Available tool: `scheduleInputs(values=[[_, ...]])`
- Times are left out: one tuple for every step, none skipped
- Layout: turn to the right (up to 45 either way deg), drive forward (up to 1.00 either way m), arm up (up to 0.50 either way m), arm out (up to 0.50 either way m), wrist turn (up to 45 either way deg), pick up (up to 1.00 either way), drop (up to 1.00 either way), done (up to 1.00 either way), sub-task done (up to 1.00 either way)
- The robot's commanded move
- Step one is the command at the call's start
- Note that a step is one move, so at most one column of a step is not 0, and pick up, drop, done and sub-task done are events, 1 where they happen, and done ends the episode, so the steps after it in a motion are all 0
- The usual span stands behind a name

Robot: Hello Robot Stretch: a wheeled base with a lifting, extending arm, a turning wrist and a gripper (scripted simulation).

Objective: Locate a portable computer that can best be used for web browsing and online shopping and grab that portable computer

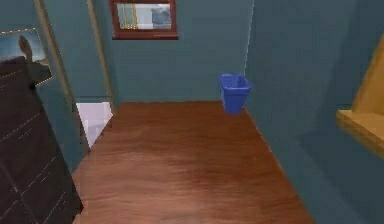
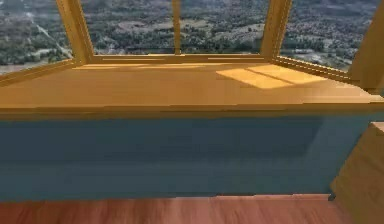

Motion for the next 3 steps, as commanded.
scheduleInputs(values=[[0.0,1.0,0.0,0.0,0.0,0.0,0.0,0.0,0.0],[-9.0,0.0,0.0,0.0,0.0,0.0,0.0,0.0,0.0],[0.0,0.35,0.0,0.0,0.0,0.0,0.0,0.0,0.0]])
